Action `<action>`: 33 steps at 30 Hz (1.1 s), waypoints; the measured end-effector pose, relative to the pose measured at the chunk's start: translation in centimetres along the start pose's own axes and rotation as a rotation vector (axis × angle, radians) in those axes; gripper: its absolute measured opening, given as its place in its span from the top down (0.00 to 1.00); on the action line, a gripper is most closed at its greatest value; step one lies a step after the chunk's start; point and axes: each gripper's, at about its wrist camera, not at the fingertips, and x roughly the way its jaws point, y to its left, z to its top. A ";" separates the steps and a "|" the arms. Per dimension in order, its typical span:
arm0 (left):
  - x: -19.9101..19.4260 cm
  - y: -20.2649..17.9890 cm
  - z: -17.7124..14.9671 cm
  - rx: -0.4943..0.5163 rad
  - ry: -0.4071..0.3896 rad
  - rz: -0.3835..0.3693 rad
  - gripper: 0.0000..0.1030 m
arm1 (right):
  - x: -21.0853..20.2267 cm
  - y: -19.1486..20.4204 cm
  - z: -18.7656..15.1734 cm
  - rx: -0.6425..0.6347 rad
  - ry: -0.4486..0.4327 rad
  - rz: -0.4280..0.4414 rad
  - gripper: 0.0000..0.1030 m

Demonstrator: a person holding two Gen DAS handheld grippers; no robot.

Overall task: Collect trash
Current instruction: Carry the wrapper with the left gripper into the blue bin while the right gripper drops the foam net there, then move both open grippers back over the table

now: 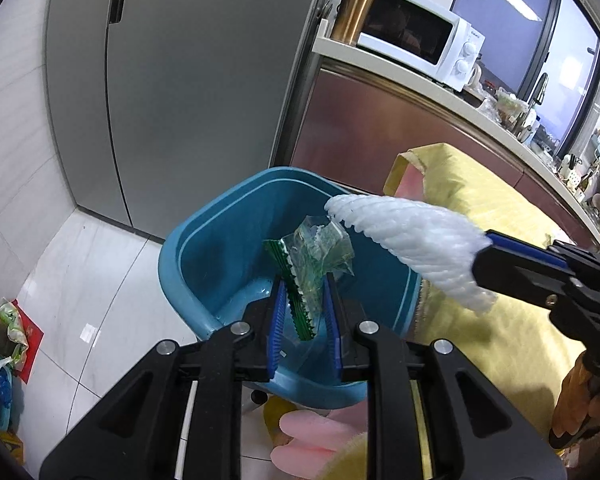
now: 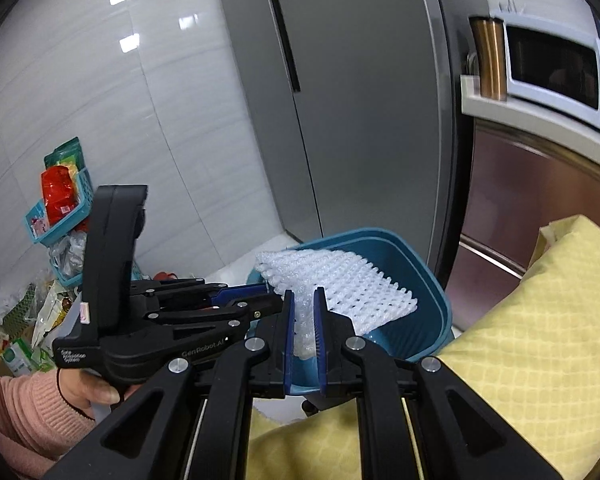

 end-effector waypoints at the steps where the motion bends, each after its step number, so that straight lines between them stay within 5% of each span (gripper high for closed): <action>1: 0.4 0.0 0.0 0.000 0.006 0.000 0.81 | 0.4 -0.1 0.1 0.009 0.016 -0.002 0.92; 17: 4.6 0.6 -0.8 -0.049 0.089 0.007 0.73 | 3.2 -1.0 0.4 0.068 0.131 -0.036 0.87; 26: 2.9 -0.1 -0.8 -0.037 0.043 0.027 0.65 | 0.9 -1.8 -0.1 0.094 0.071 -0.043 0.74; 33: -0.7 -3.3 -0.1 0.043 -0.051 -0.014 0.52 | -5.2 -2.6 -1.2 0.086 -0.029 -0.081 0.62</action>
